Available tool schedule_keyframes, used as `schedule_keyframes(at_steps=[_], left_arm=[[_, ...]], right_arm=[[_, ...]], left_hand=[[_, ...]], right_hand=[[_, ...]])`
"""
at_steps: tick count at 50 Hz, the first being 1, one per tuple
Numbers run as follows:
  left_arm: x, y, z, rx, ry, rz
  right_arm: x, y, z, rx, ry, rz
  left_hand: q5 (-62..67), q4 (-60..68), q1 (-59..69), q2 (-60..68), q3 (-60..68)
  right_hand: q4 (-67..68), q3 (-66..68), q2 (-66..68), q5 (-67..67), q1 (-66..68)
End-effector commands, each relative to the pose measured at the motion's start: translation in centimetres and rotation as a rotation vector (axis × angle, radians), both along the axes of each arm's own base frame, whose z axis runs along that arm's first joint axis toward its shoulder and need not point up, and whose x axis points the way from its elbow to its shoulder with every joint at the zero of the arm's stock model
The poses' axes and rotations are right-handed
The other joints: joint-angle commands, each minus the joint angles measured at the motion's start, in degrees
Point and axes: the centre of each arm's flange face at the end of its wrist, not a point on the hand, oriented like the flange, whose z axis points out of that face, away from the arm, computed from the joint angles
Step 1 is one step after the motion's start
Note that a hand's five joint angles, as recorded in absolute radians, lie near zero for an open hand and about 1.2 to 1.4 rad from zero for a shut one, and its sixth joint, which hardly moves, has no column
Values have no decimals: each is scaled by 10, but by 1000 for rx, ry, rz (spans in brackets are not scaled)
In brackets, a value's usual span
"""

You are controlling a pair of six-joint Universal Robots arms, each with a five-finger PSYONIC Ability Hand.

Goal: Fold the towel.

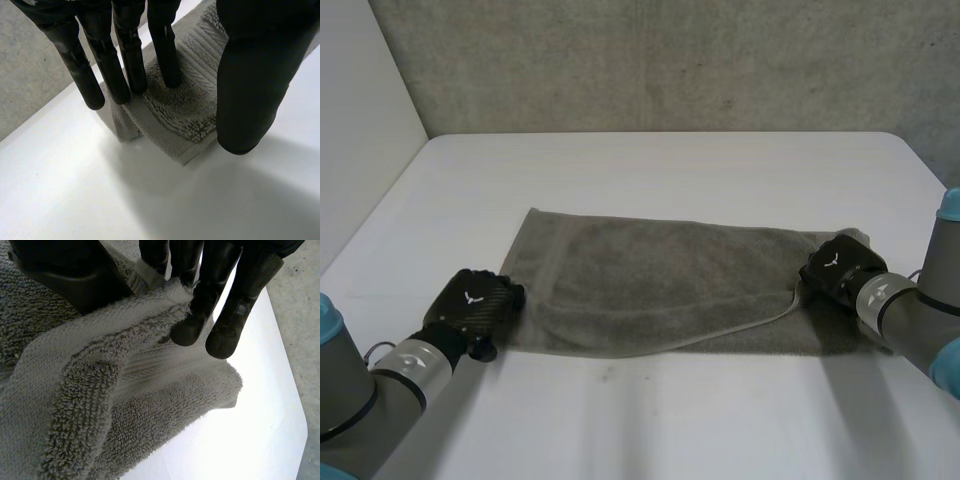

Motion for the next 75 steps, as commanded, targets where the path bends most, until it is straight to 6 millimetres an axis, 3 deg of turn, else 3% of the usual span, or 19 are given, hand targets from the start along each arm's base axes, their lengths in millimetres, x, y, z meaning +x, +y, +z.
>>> schedule_keyframes(at_steps=[1, 20, 26, 30, 34, 40, 42, 45, 47, 51, 54, 60, 67, 68, 70, 71, 73, 75], left_arm=[[-1, -7, -1, -5, 0, 0], [-8, -43, -6, -43, 6, -7], [-8, -46, -5, -51, 6, -6], [-8, -44, -2, -55, 9, -4], [-8, -38, 10, -81, 14, -5], [-2, -21, 24, -101, 18, 5], [-1, -16, 29, -109, 19, 8], [1, -9, 37, -124, 23, 12], [2, -6, 41, -133, 28, 16], [7, 0, 63, -183, 36, 32], [9, -1, 70, -197, 47, 40], [6, -26, 91, -232, 131, 56], [-14, -85, 65, -117, 188, 48], [-14, -85, 65, -116, 188, 48], [-25, -106, 52, -91, 181, 47], [-25, -106, 52, -91, 181, 47], [-27, -118, 46, -86, 178, 64], [-30, -141, 37, -94, 172, 102]], right_arm=[[1, 1, 0, 0, 0, 2], [1, 1, -4, 7, 3, 5], [1, 1, -4, 7, 2, 6], [1, 1, -5, 10, 3, 5], [1, 0, -3, 7, 4, 3], [-3, 2, 14, -21, -3, -12], [-6, 11, 31, -21, -4, -15], [-7, 19, 37, -3, -1, -13], [-15, 33, 47, 49, -1, -26], [-35, 39, 53, 113, -2, -86], [-49, 40, 72, 94, -29, -118], [-59, 29, 89, 48, -105, -99], [-60, -10, 72, 54, -145, -107], [-60, -10, 72, 54, -145, -107], [-59, -34, 58, 59, -164, -110], [-59, -34, 58, 59, -164, -110], [-60, -55, 45, 47, -168, -113], [-61, -64, 40, 30, -172, -116]], left_hand=[[41, 39, 38, 40, 40], [75, 73, 72, 73, 74], [220, 218, 216, 218, 219], [437, 435, 434, 436, 436], [438, 436, 435, 436, 437], [438, 436, 435, 436, 437], [438, 436, 435, 436, 437], [438, 436, 435, 436, 437], [438, 436, 435, 436, 437], [438, 436, 435, 436, 437], [438, 436, 435, 436, 437], [438, 436, 435, 436, 437], [438, 436, 435, 436, 437], [438, 436, 435, 436, 437], [438, 436, 435, 436, 437], [438, 436, 435, 436, 437], [438, 436, 435, 436, 437], [438, 436, 435, 436, 437]], right_hand=[[31, 33, 31, 26, 37], [31, 33, 31, 26, 37], [31, 33, 31, 26, 37], [31, 33, 31, 26, 37], [31, 33, 31, 26, 37], [31, 33, 31, 26, 37], [31, 33, 31, 26, 37], [31, 33, 31, 26, 37], [31, 33, 31, 26, 37], [31, 33, 31, 26, 37], [31, 33, 31, 26, 37], [31, 33, 31, 26, 37], [31, 33, 31, 26, 37], [31, 33, 31, 26, 37], [31, 33, 31, 26, 37], [31, 33, 31, 26, 37], [31, 33, 31, 26, 37], [31, 33, 31, 26, 37]])
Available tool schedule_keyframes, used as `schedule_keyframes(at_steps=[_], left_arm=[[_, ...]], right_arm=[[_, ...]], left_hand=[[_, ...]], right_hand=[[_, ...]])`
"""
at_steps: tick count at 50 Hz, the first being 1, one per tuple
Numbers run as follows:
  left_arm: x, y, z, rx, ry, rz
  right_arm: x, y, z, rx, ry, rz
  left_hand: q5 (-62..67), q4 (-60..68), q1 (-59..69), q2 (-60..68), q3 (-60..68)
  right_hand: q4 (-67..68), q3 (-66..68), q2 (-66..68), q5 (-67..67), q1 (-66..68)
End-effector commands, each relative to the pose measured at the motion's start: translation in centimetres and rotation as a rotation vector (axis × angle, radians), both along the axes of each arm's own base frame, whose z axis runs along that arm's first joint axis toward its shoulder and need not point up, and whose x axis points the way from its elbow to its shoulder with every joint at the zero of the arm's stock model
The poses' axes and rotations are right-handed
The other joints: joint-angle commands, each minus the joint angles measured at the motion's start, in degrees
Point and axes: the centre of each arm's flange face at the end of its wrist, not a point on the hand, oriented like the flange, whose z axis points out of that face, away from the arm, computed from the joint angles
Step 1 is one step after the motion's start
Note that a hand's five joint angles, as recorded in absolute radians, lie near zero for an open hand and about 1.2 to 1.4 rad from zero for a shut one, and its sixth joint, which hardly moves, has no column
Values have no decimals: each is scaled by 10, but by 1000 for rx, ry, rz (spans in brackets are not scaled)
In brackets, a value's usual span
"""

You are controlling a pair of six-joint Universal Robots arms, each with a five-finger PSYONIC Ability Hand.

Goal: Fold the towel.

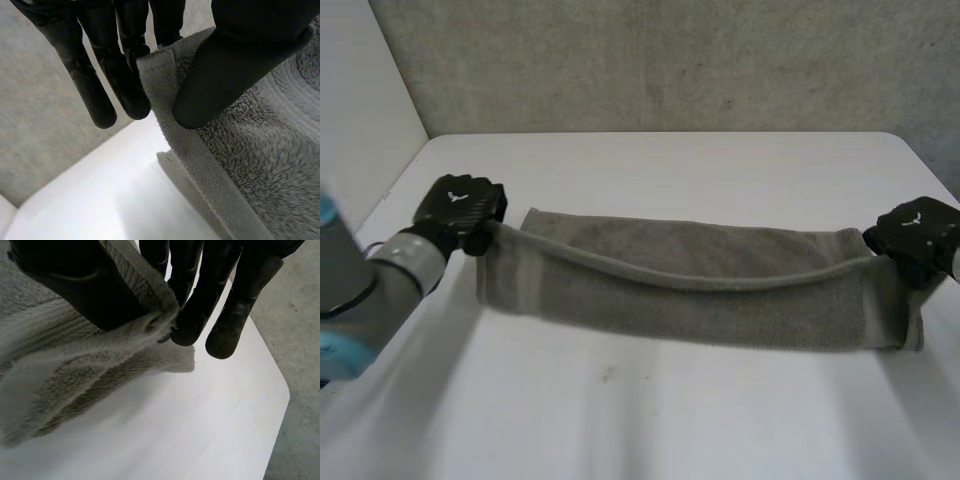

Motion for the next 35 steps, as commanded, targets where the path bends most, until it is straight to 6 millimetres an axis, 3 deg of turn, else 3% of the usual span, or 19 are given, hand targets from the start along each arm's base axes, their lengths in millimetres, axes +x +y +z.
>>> schedule_keyframes(at_steps=[1, 3, 11, 18, 19, 20, 21, 22, 23, 29, 31, 32, 34, 35], left_arm=[[-12, -46, -25, 24, -13, 47], [-21, -63, -30, 3, -9, 46], [-42, -92, -39, -41, 1, 28], [-53, -101, -50, -26, -4, 9], [-53, -101, -50, -26, -4, 9], [-56, -101, -53, -21, -7, 6], [-56, -101, -53, -21, -7, 6], [-57, -100, -54, -18, -8, 4], [-59, -99, -53, -20, -13, 2], [-57, -97, -36, -34, -9, 56], [-54, -95, -27, -36, -10, 85], [-50, -91, -20, -24, -8, 114], [-46, -84, -11, -9, -4, 132], [-43, -76, -1, 4, 6, 143]], right_arm=[[0, -41, -26, -24, -15, -9], [1, -55, -31, -67, -36, -17], [16, -76, -41, -198, -83, -9], [26, -88, -49, -263, -74, -7], [30, -89, -52, -265, -73, -2], [30, -89, -52, -265, -73, -2], [32, -91, -54, -269, -67, -9], [32, -94, -56, -273, -60, -23], [32, -94, -56, -273, -60, -23], [25, -107, -35, -345, -43, -127], [26, -104, -10, -387, -78, -144], [26, -104, -10, -387, -79, -144], [24, -95, 21, -427, -139, -169], [24, -95, 22, -427, -140, -169]], left_hand=[[116, 102, 121, 103, 103], [116, 102, 121, 103, 103], [116, 102, 121, 103, 103], [116, 102, 121, 103, 103], [116, 102, 121, 103, 103], [-37, -51, -32, -50, -50], [-39, -52, -33, -52, -51], [-428, -442, -423, -442, -441], [-569, -582, -563, -582, -582], [-584, -598, -579, -597, -597], [-584, -598, -579, -597, -597], [-584, -598, -579, -597, -597], [-584, -598, -579, -597, -597], [-584, -598, -579, -597, -597]], right_hand=[[31, 33, 31, 26, 37], [31, 33, 31, 26, 37], [31, 33, 31, 26, 37], [31, 33, 31, 26, 37], [-52, -49, -52, -57, -46], [-52, -50, -52, -58, -47], [-494, -491, -494, -499, -488], [-669, -667, -669, -674, -663], [-669, -667, -669, -674, -663], [-669, -667, -669, -674, -663], [-669, -667, -669, -674, -663], [-669, -667, -669, -674, -663], [-669, -667, -669, -674, -663], [-669, -667, -669, -674, -663]])
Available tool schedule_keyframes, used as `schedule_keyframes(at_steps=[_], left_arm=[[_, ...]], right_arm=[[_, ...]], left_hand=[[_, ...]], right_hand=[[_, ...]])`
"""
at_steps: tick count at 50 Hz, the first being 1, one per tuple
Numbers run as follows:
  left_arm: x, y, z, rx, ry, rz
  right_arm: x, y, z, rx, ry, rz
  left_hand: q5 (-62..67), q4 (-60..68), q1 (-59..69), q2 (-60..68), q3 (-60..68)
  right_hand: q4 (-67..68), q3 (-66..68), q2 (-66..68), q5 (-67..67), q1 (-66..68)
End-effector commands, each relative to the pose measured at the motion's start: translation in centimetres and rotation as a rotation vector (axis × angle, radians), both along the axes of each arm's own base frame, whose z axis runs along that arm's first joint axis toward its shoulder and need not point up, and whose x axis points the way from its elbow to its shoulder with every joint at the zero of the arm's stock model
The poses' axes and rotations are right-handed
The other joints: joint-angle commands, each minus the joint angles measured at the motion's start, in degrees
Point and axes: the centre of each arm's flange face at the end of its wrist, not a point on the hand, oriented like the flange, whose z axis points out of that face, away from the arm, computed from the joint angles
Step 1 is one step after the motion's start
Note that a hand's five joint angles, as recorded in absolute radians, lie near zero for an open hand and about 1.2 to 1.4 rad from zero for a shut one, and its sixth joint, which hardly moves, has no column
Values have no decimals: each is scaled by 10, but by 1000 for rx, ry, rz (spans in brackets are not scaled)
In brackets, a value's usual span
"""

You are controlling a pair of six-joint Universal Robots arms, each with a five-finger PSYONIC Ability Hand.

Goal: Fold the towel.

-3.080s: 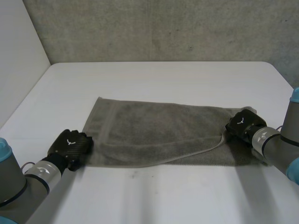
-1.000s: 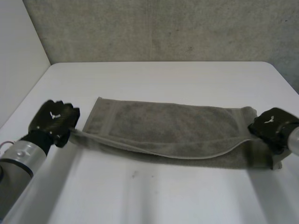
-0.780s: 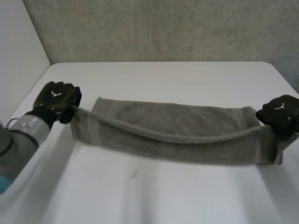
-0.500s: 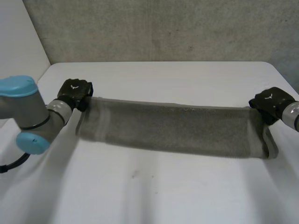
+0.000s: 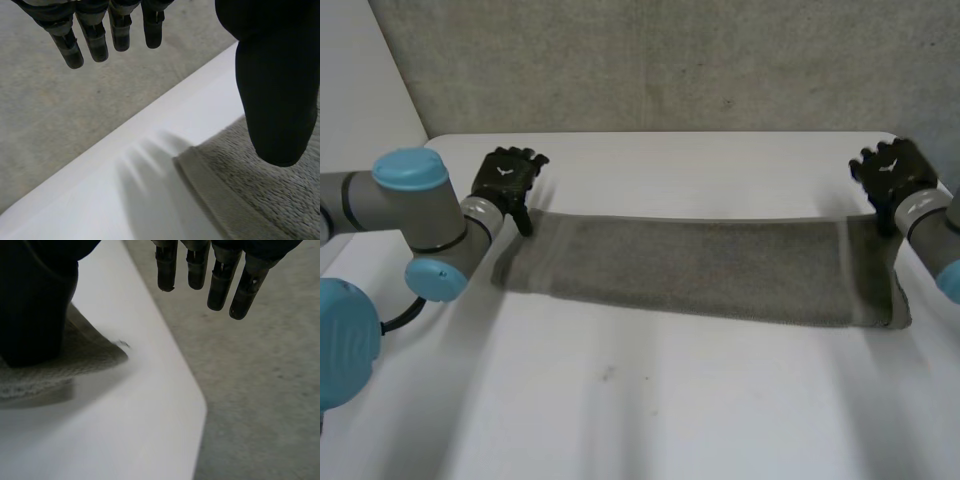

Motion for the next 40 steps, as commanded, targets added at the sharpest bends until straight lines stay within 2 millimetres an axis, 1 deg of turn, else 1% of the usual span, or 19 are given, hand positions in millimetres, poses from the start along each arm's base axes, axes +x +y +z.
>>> schedule_keyframes(at_steps=[1, 5, 6, 8, 12, 16, 17, 22, 24, 26, 29, 30, 31, 32, 33, 34, 36, 38, 40], left_arm=[[14, 20, 35, 32, 18, 89], [25, 59, 57, 83, 57, 91], [25, 59, 57, 84, 57, 91], [32, 84, 69, 80, 90, 94], [37, 107, 74, 56, 112, 91], [41, 127, 75, -8, 135, 82], [41, 127, 75, -8, 135, 82], [33, 136, 71, -67, 153, 49], [32, 135, 69, -79, 159, 47], [32, 135, 66, -72, 156, 47], [31, 134, 60, -57, 150, 48], [31, 134, 60, -57, 150, 48], [31, 133, 58, -50, 149, 49], [31, 133, 56, -45, 149, 49], [31, 133, 56, -45, 149, 49], [31, 133, 55, -45, 147, 49], [32, 133, 55, -44, 148, 51], [32, 133, 54, -41, 147, 51], [32, 133, 54, -41, 147, 51]], right_arm=[[-4, 17, 60, -83, -106, -37], [-7, 39, 74, -57, -125, -41], [-8, 52, 79, -30, -126, -43], [-9, 66, 78, 16, -120, -45], [-10, 95, 69, 131, -121, -46], [-10, 102, 58, 167, -114, -35], [-9, 101, 55, 174, -116, -20], [-6, 85, 36, 188, -128, 45], [-11, 75, 31, 182, -132, 41], [-16, 61, 24, 161, -134, 39], [-18, 53, 24, 132, -132, 32], [-19, 45, 27, 84, -132, 33], [-19, 39, 30, 29, -131, 46], [-19, 39, 30, 29, -131, 46], [-19, 30, 34, -37, -132, 58], [-19, 30, 35, -37, -132, 58], [-19, 23, 35, -87, -129, 60], [-19, 13, 36, -141, -125, 57], [-20, 10, 34, -151, -120, 47]], left_hand=[[-22, 0, -6, -1, 0], [-22, 0, -6, -1, 0], [-22, 0, -6, -1, 0], [-22, 0, -6, -1, 0], [-22, 0, -6, -1, 0], [-22, 0, -6, -1, 0], [-22, 0, -6, -1, 0], [-22, 0, -6, -1, 0], [-22, 0, -6, -1, 0], [-22, 0, -6, -1, 0], [-22, 0, -6, -1, 0], [-22, 0, -6, -1, 0], [-22, 0, -6, -1, 0], [-22, 0, -6, -1, 0], [-22, 0, -6, -1, 0], [-22, 0, -6, -1, 0], [-22, 0, -6, -1, 0], [-22, 0, -6, -1, 0], [-22, 0, -6, -1, 0]], right_hand=[[-51, -41, -40, -37, -39], [-51, -41, -40, -37, -39], [-51, -41, -40, -37, -39], [-51, -41, -40, -37, -39], [-51, -41, -40, -37, -39], [-3, 7, 8, 11, 9], [162, 171, 173, 176, 173], [256, 265, 267, 270, 268], [212, 222, 223, 226, 224], [1, 11, 12, 16, 13], [-17, -7, -6, -2, -5], [36, 46, 48, 51, 48], [305, 315, 316, 320, 317], [308, 318, 319, 322, 320], [524, 534, 536, 539, 536], [526, 536, 538, 541, 538], [474, 484, 486, 489, 486], [100, 110, 111, 114, 112], [8, 18, 19, 22, 20]])
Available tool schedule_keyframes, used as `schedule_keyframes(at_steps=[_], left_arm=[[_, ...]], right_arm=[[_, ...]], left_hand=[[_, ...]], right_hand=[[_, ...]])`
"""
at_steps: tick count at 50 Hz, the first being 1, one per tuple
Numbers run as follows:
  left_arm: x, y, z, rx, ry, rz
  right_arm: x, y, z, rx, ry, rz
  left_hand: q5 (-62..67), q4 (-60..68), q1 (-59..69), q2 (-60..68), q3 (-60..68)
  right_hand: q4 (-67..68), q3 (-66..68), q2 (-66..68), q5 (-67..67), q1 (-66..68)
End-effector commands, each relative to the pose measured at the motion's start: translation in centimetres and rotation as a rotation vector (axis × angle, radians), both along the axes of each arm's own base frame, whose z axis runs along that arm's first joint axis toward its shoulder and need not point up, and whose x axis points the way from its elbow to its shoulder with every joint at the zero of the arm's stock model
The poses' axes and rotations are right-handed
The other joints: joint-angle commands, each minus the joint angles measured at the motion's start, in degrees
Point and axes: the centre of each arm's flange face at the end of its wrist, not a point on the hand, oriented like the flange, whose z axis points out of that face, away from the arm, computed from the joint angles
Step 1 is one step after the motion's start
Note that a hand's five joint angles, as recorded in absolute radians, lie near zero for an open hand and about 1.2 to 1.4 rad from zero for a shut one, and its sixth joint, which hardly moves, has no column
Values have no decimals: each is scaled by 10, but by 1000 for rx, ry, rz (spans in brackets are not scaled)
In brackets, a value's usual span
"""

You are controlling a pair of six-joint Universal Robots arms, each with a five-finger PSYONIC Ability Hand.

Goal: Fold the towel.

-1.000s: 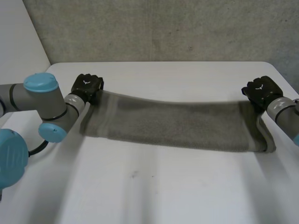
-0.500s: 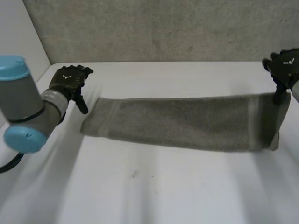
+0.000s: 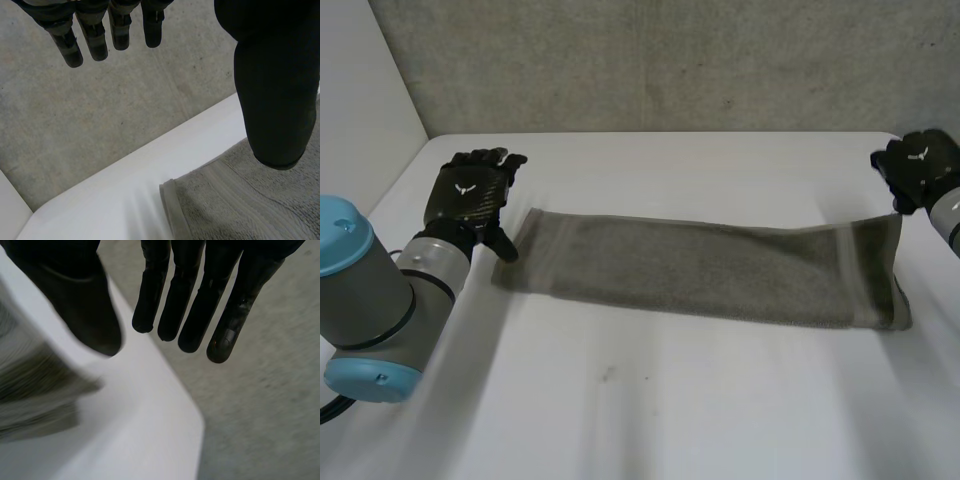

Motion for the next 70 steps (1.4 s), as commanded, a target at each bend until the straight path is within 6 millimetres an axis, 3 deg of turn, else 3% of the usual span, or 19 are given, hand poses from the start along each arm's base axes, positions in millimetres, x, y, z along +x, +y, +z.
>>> schedule_keyframes(at_steps=[1, 10, 12, 23, 28, 41, 47, 51, 52, 53, 54, 60, 62, 63, 64, 66, 67, 69, 70], left_arm=[[2, -1, -2, 7, -1, 5], [5, -2, -3, 12, -3, 15], [5, -2, -3, 12, -1, 16], [6, 2, -3, 18, 0, 17], [7, 3, -4, 19, 0, 19], [7, 4, -6, 25, -2, 17], [7, 4, -6, 27, -3, 17], [7, 4, -6, 27, -3, 17], [7, 4, -6, 27, -3, 17], [7, 4, -6, 27, -3, 17], [7, 4, -6, 27, -3, 17], [7, 4, -6, 27, -3, 17], [7, 4, -6, 25, -2, 17], [7, 4, -6, 25, -2, 17], [7, 4, -6, 25, -2, 19], [7, 4, -6, 25, -2, 19], [7, 4, -6, 25, -2, 19], [7, 4, -6, 25, -2, 19], [7, 4, -5, 24, -2, 19]], right_arm=[[-3, -21, 1, -114, 15, -31], [-18, -18, 2, -72, 36, -231], [-15, 1, -3, 23, 40, -196], [2, 97, -19, 299, 14, -2], [7, 116, -33, 315, 13, 57], [-9, 95, -88, 257, 117, 8], [-21, 85, -99, 242, 185, -84], [-29, 77, -103, 239, 239, -137], [-34, 73, -102, 234, 246, -152], [-34, 73, -102, 234, 246, -153], [-41, 67, -99, 223, 248, -184], [-49, 48, -70, 116, 270, -245], [-51, 33, -32, -14, 294, -292], [-51, 33, -32, -14, 294, -292], [-40, 29, -16, -72, 305, -272], [13, 33, 6, -178, 329, -146], [13, 33, 6, -179, 330, -146], [82, 55, 18, -258, 359, 23], [83, 55, 18, -258, 359, 24]], left_hand=[[-20, 5, -1, 5, 5], [-20, 5, -1, 5, 5], [-20, 5, -1, 5, 5], [-20, 5, -1, 5, 5], [-20, 5, -1, 5, 5], [-20, 5, -1, 5, 5], [-20, 5, -1, 5, 5], [-20, 5, -1, 5, 5], [-20, 5, -1, 5, 5], [-20, 5, -1, 5, 5], [-20, 5, -1, 5, 5], [-20, 5, -1, 5, 5], [-20, 5, -1, 5, 5], [-20, 5, -1, 5, 5], [-20, 5, -1, 5, 5], [-20, 5, -1, 5, 5], [-20, 5, -1, 5, 5], [-20, 5, -1, 5, 5], [-20, 5, -1, 5, 5]], right_hand=[[-349, -350, -350, -344, -354], [-364, -365, -365, -359, -369], [-174, -174, -174, -168, -178], [-50, -50, -50, -44, -54], [-45, -45, -45, -39, -49], [-65, -65, -65, -59, -69], [-95, -96, -96, -90, -100], [-12, -12, -12, -6, -16], [119, 118, 118, 124, 114], [120, 120, 120, 126, 116], [293, 292, 292, 298, 288], [294, 294, 294, 300, 290], [294, 294, 294, 300, 290], [294, 294, 294, 300, 290], [294, 294, 294, 300, 290], [294, 294, 294, 300, 290], [294, 294, 294, 300, 290], [294, 294, 294, 300, 290], [294, 294, 294, 300, 290]])
